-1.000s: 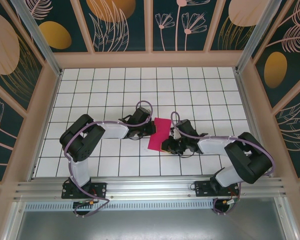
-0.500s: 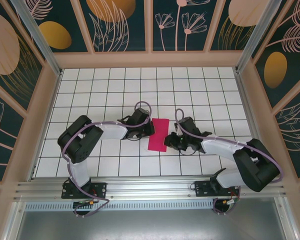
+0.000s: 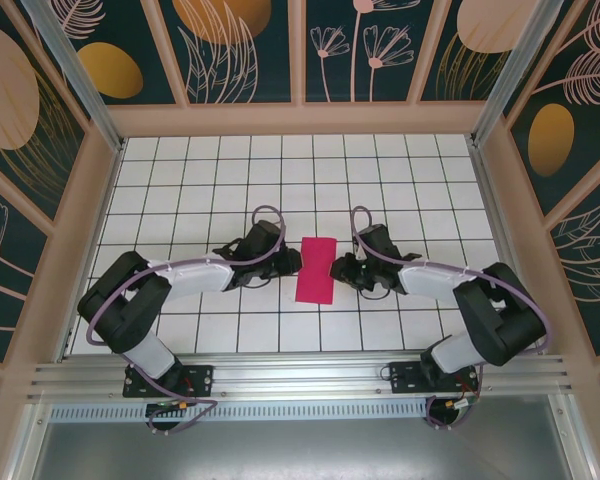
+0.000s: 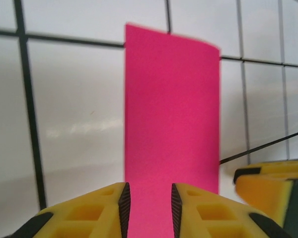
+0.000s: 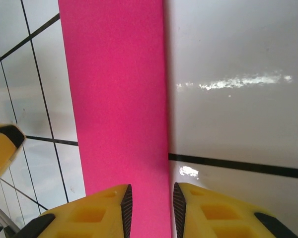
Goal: Fold a paper plane with a square sheet of paper (pick it up from the middle)
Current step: Fold the square sheet of paper in half at the center of the table.
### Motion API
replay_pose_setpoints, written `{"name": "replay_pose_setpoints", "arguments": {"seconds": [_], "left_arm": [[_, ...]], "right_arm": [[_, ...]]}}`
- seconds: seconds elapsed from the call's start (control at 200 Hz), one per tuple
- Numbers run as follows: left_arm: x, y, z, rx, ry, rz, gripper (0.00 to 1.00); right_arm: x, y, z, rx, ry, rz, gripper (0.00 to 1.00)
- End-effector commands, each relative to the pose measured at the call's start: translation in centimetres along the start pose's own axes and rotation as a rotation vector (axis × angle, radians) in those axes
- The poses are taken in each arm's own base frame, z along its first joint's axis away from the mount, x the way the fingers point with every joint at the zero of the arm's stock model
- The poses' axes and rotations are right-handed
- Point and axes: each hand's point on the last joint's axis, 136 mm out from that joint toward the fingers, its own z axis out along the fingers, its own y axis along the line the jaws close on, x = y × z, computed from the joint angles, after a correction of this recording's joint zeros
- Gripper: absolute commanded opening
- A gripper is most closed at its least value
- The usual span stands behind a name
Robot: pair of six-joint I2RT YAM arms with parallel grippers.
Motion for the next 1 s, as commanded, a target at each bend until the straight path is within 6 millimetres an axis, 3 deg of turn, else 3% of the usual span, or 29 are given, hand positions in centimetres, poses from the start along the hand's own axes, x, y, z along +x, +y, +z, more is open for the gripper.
{"name": "replay_pose_setpoints", "arguments": {"seconds": [0.0,0.751,0.996], "left_arm": [[1.2,0.5,-0.1,0.008,0.030,-0.034,0.32],[1.7,0.5,1.3,0.020,0.065,-0.072,0.34],[1.8,0.6,1.4,0.014,0.072,-0.073,0.35]], "right_arm": [[-0.6,1.0,0.5,-0.032,0.001,-0.035,0.31],[-1.5,2.3,0.0,-0.044,-0.007,-0.042,0.28],[-1.1,1.5,0.8,-0.018,0.020,-0.032,0.28]]}}
